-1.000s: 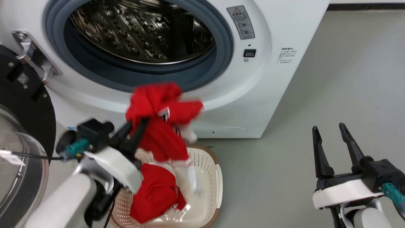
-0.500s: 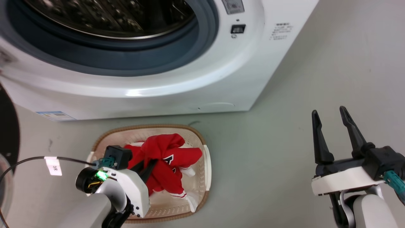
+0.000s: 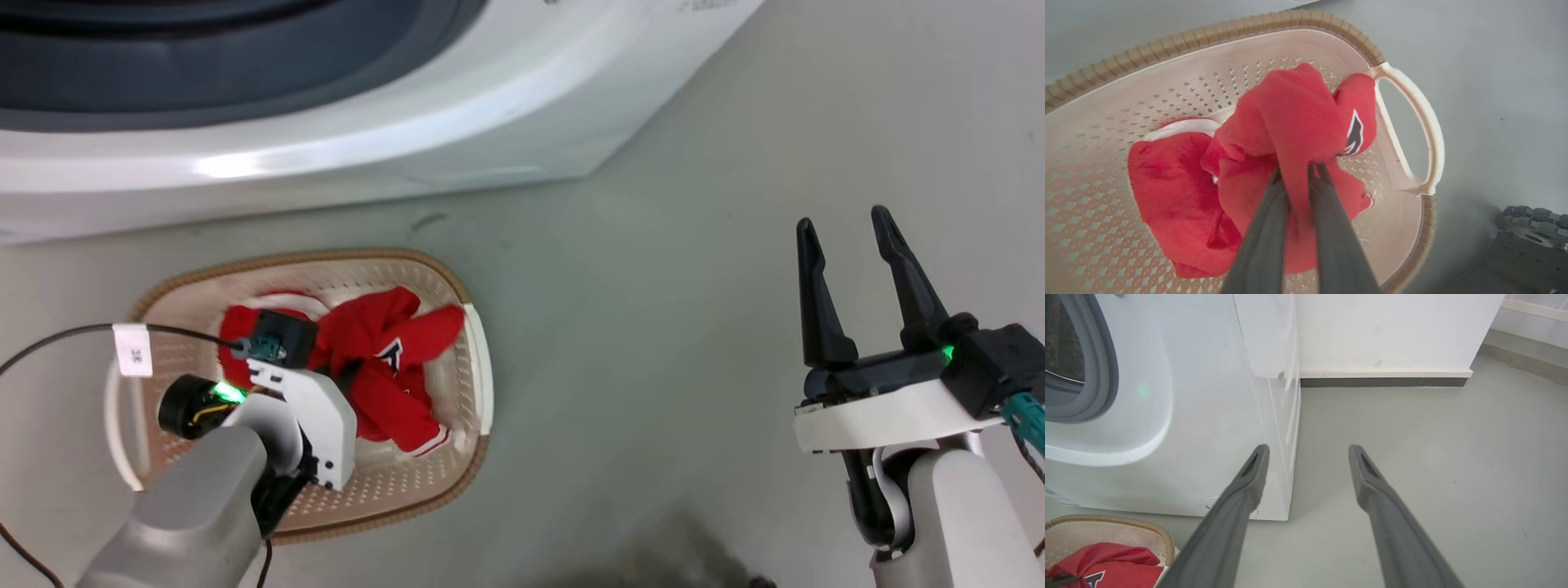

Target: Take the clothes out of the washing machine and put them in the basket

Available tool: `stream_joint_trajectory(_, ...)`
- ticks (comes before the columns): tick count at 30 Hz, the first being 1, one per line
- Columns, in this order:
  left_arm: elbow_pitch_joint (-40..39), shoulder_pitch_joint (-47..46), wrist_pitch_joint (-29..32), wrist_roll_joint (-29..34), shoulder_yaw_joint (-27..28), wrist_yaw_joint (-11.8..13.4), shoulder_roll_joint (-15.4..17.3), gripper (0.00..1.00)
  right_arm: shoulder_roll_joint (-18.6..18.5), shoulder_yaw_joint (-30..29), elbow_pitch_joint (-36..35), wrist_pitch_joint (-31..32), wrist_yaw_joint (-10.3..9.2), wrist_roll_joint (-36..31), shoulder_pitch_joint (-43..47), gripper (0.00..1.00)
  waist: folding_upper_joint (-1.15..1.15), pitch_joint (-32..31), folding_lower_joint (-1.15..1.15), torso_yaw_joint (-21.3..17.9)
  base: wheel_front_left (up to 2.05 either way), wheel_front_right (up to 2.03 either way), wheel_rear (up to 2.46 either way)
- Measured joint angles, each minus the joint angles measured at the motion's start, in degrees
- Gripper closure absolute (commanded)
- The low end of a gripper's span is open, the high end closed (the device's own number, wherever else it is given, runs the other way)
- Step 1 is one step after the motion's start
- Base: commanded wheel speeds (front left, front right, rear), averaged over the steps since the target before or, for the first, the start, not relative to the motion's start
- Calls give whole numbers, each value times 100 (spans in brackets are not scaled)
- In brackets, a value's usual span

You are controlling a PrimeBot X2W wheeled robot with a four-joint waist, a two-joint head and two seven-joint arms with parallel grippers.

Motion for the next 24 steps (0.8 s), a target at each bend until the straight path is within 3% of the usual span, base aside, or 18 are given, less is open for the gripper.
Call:
stream_joint_trajectory(8,708,-510,-56,-349,-394,-1,2,100,0,49,-52,1,0,110,-148,0,0,738,0,-342,0,0,0)
stream_joint_trajectory(19,1522,-803,-152,-600,-710,-1,-225,100,0,74,-92,1,0,155,-214,0,0,955,0,-395,0,0,0)
stream_joint_trajectory(20,1578,-812,-200,-614,-721,-1,-240,89,0,78,-87,1,0,155,-214,0,0,946,0,-394,0,0,0)
stream_joint_trajectory(21,1659,-821,-266,-641,-719,-1,-252,11,1,81,-81,1,0,155,-214,0,0,929,0,-392,0,0,0)
stream_joint_trajectory(22,1729,-827,-335,-648,-720,-2,-261,0,1,82,-71,0,0,155,-213,0,0,907,0,-387,0,0,0)
stream_joint_trajectory(24,1817,-826,-390,-689,-747,-1,-302,0,1,81,-53,0,0,154,-212,0,0,847,0,-374,0,0,0)
